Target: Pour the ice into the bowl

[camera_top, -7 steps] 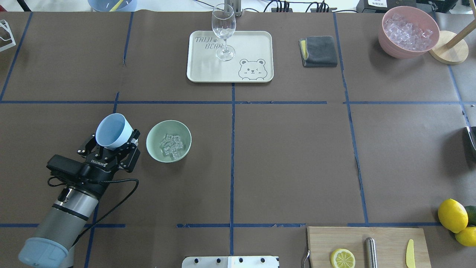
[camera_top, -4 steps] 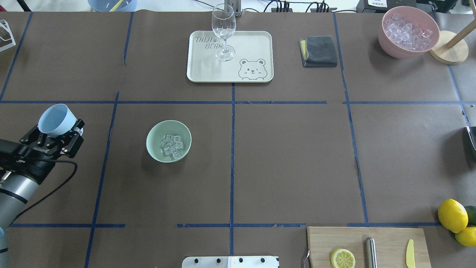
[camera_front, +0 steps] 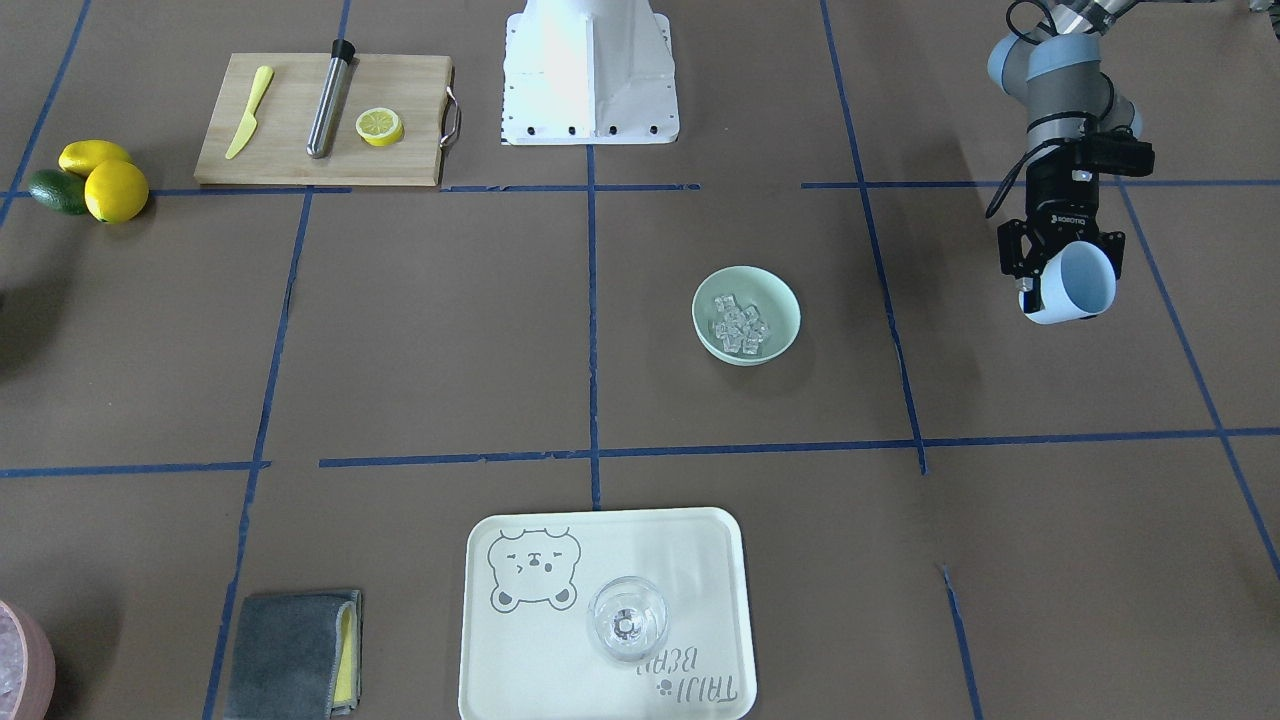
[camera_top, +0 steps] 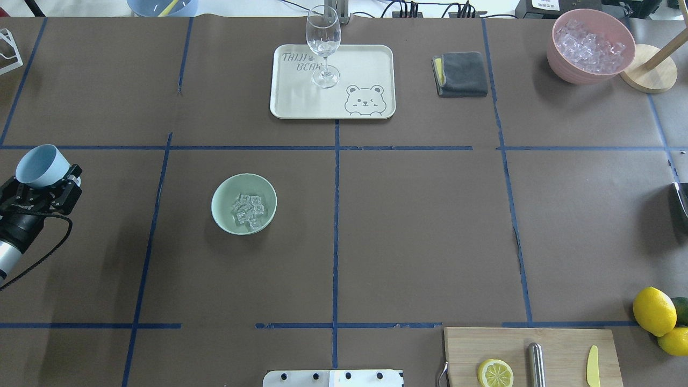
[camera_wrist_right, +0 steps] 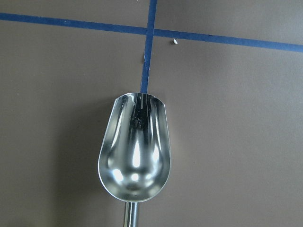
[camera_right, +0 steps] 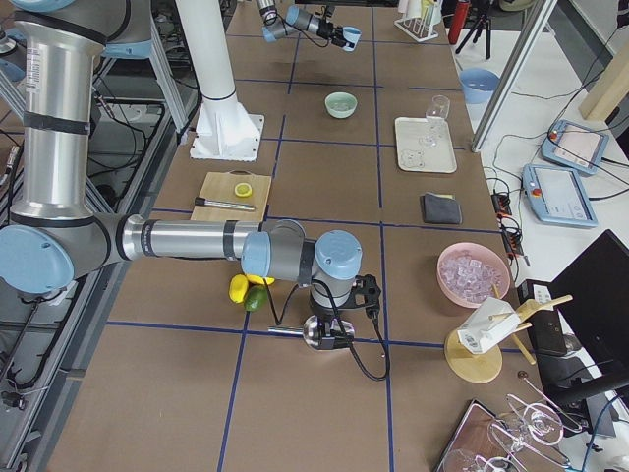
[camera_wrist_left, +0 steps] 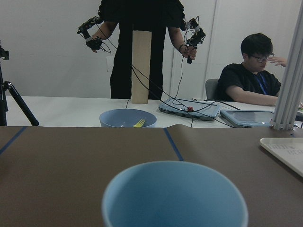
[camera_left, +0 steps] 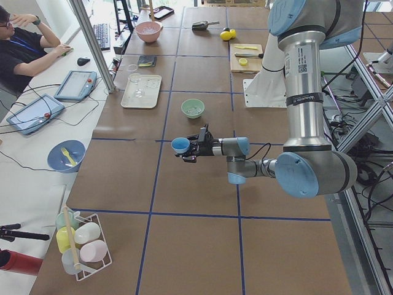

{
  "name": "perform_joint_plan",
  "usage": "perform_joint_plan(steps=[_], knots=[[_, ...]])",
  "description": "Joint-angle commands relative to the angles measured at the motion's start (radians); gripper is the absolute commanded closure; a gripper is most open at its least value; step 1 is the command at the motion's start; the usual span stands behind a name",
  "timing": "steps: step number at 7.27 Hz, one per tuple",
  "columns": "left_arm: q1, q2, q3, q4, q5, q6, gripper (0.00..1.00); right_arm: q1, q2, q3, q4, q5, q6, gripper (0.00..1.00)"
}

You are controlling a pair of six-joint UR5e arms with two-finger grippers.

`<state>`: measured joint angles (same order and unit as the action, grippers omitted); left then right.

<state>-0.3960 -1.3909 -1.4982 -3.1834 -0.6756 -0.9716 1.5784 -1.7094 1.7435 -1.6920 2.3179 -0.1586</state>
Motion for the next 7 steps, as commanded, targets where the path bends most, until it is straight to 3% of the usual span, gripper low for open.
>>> perform_joint_plan(steps=[1, 3, 4, 7], knots=[[0.000, -0.013, 0.074, 0.002, 0.028, 0.004, 1.00, 0.000, 0.005, -0.001, 0.000, 0.000, 0.001, 0.00], [0.008, -0.028, 0.114, 0.017, 0.027, 0.013, 1.00, 0.000, 0.005, 0.001, 0.000, 0.000, -0.001, 0.00], [0.009, -0.030, 0.118, 0.017, 0.024, 0.013, 0.90, 0.002, 0.005, 0.001, 0.000, 0.000, -0.001, 0.00], [0.014, -0.094, 0.179, 0.017, 0.028, -0.004, 0.83, 0.000, 0.005, 0.001, 0.000, 0.000, -0.002, 0.00]])
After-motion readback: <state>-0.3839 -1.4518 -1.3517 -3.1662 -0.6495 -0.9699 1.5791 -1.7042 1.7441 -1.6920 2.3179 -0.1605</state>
